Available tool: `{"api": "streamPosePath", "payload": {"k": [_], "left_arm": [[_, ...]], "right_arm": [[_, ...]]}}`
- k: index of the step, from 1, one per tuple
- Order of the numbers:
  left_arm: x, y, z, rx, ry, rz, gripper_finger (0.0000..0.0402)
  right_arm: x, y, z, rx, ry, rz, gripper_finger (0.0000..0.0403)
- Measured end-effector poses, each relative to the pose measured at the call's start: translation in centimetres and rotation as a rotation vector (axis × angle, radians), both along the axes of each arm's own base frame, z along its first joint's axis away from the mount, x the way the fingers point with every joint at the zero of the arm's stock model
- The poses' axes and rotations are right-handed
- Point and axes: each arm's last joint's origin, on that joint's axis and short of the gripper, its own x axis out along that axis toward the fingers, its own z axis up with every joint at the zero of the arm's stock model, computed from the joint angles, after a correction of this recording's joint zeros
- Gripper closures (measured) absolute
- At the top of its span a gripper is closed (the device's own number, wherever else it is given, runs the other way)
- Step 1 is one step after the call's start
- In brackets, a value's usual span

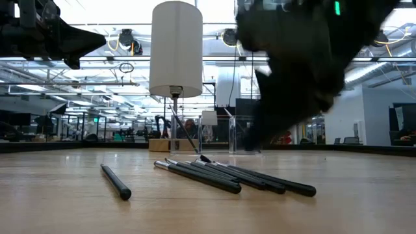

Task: Pick & Place Makeup Supplies
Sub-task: Put the makeup brush into the transparent organizer

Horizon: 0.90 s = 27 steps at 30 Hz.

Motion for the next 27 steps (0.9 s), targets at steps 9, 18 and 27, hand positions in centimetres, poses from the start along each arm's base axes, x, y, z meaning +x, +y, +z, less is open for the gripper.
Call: {"api": "streamPosePath", "payload": {"k": [9,18,27], "left_arm": [[0.0,0.0,-0.1,-0.004,0.013,-0.001,0.0339],[0.0,0.0,-0.1,-0.004,0.011,-0.001,0.0339],[0.0,0.0,-0.2,0.001,0.022,-0.001,0.0339]], "right_arm": [[-1.1,5.0,1.8,0.156,-0.068,0.147,0.0403],[-0.8,5.8,0.3,0.234,-0.052,0.155,0.0403],[-0.5,5.7,-1.2,0.254,-0.013,0.14,0.0403]]}}
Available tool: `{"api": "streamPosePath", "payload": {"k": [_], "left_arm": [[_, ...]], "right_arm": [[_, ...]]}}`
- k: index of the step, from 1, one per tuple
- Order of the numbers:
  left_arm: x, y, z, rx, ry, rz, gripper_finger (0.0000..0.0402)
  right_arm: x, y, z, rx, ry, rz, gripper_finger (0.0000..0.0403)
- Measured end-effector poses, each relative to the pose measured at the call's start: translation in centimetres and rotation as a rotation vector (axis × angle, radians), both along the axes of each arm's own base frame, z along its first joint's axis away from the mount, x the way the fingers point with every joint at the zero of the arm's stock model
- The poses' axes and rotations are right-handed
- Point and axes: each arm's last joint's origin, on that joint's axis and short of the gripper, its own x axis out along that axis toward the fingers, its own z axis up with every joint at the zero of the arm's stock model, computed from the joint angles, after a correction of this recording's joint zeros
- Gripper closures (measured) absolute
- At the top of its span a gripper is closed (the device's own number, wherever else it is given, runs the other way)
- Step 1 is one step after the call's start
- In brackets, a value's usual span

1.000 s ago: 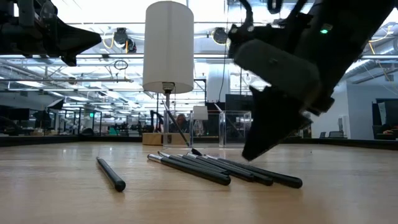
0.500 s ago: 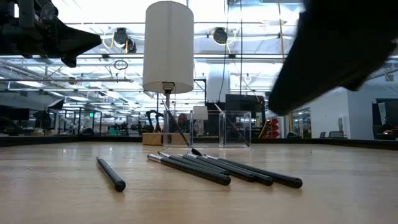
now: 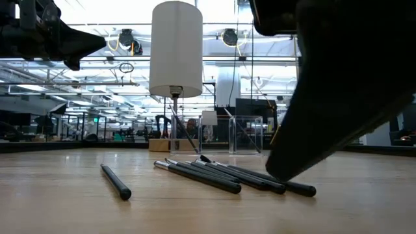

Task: Pick & Place Makeup Supplies
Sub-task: Put the makeup brush into the transparent organizer

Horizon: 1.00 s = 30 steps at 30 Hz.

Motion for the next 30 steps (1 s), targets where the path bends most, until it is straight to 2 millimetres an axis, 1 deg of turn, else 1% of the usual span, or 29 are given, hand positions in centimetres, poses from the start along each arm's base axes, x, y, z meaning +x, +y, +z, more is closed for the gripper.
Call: {"api": "streamPosePath", "payload": {"k": [5,8,20,26,30], "left_arm": [[0.0,0.0,0.0,0.0,0.003,0.0,0.0339],[0.0,0.0,0.0,-0.002,0.003,0.0,0.0339],[0.0,0.0,0.0,-0.001,0.003,0.0,0.0339],[0.0,0.0,0.0,-0.002,0.003,0.0,0.0339],[0.0,0.0,0.0,-0.003,0.002,-0.001,0.0339]], "right_arm": [[-0.5,-0.1,-0.4,0.025,0.076,-0.01,0.0403],[-0.7,-0.3,-0.8,-0.014,0.09,-0.036,0.0403],[-1.1,-1.4,-1.1,-0.086,0.155,-0.127,0.0403],[-1.3,-1.7,-1.3,-0.099,0.174,-0.153,0.0403],[-1.8,-2.2,-1.2,-0.112,0.22,-0.209,0.0403]]}}
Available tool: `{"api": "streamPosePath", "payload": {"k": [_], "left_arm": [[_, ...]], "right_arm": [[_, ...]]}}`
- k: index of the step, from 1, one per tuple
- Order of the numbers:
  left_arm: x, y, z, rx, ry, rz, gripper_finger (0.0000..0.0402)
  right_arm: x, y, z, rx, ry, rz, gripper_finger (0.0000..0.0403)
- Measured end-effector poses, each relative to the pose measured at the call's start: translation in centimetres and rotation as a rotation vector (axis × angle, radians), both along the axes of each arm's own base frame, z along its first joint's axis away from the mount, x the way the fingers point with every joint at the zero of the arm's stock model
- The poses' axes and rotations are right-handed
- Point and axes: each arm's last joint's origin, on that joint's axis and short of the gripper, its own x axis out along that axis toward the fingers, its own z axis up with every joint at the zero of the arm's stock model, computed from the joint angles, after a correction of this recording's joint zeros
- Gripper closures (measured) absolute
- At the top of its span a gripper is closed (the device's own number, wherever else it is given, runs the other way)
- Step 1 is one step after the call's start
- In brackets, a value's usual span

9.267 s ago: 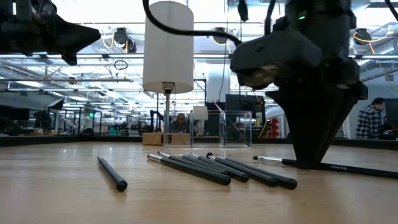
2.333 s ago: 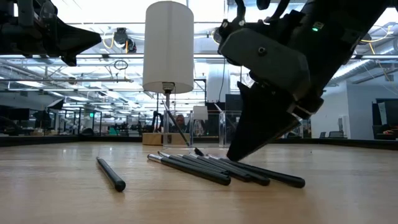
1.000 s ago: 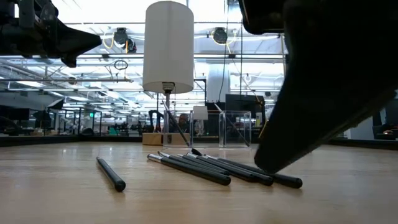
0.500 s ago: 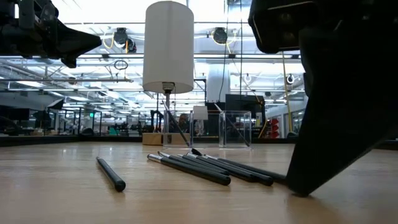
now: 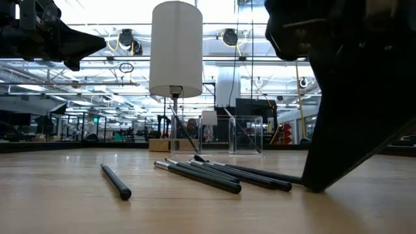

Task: Pick & Place Makeup Supplies
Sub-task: Put the makeup brush into the transparent organizer

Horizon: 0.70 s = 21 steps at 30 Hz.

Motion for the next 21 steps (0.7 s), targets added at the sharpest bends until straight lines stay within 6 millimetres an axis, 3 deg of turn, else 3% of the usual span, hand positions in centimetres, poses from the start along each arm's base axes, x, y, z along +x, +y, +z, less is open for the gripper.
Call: {"api": "streamPosePath", "payload": {"k": [15,21], "left_arm": [[0.0,0.0,0.0,0.0,0.0,0.0,0.0339],[0.0,0.0,0.0,0.002,0.0,0.0,0.0339]], "right_arm": [[-0.3,-2.1,0.5,-0.124,0.059,-0.063,0.0403],[0.3,-2.0,2.2,-0.005,0.029,0.02,0.0403]]}}
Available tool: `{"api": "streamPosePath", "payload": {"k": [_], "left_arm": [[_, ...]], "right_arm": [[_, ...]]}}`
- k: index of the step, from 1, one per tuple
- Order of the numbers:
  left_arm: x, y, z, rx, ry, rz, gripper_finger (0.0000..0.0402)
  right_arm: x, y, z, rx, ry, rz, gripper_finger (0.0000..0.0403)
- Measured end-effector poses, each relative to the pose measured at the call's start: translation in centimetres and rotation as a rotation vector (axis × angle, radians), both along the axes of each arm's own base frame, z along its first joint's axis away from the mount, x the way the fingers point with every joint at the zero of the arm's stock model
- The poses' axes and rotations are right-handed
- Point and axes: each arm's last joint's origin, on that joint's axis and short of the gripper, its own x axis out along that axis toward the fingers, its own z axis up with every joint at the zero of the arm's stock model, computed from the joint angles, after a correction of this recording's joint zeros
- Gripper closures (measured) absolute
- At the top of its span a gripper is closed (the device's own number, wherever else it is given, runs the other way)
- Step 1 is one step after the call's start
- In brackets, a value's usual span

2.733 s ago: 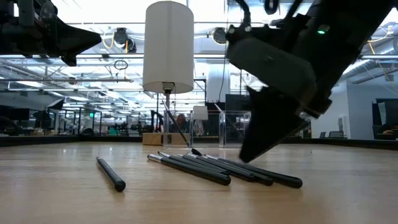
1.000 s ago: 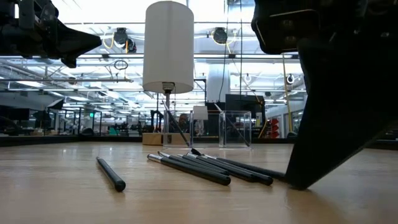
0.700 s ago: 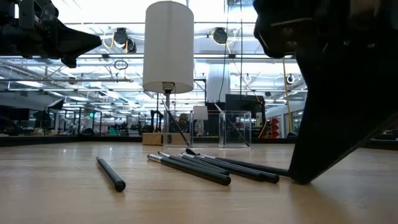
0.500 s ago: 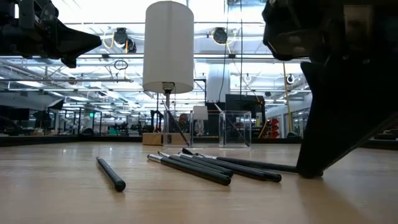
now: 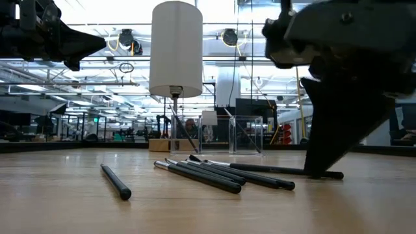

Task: Pick & Place Makeup Supplies
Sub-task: Put the makeup brush into the transparent organizer

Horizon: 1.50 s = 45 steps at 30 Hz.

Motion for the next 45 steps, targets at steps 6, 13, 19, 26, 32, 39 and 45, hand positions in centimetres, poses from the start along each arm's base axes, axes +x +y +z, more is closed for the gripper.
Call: {"api": "streamPosePath", "payload": {"k": [6,13,19,26,32,39,45], "left_arm": [[0.0,0.0,0.0,-0.003,0.001,0.0,0.0339],[0.0,0.0,0.0,-0.022,-0.002,-0.003,0.0339],[0.0,0.0,0.0,-0.021,-0.002,-0.003,0.0339],[0.0,0.0,-0.3,-0.004,0.032,0.0,0.0339],[0.0,0.0,-0.3,-0.019,0.028,-0.003,0.0339],[0.0,0.0,-0.3,-0.022,0.022,-0.003,0.0339],[0.0,0.0,-0.2,-0.024,0.019,-0.004,0.0339]], "right_arm": [[2.3,0.7,4.6,0.067,-0.108,0.097,0.0403],[4.8,-4.4,9.3,0.046,0.097,0.022,0.0403],[5.8,-8.7,7.1,0.238,0.235,0.001,0.0401],[6.7,-8.8,6.1,0.296,0.152,0.063,0.0326],[6.4,-7.9,5.5,0.255,0.176,0.092,0.0227],[6.1,-6.5,3.1,0.168,0.246,0.103,0.0213],[6.1,-6.0,1.3,0.125,0.29,0.121,0.023]]}}
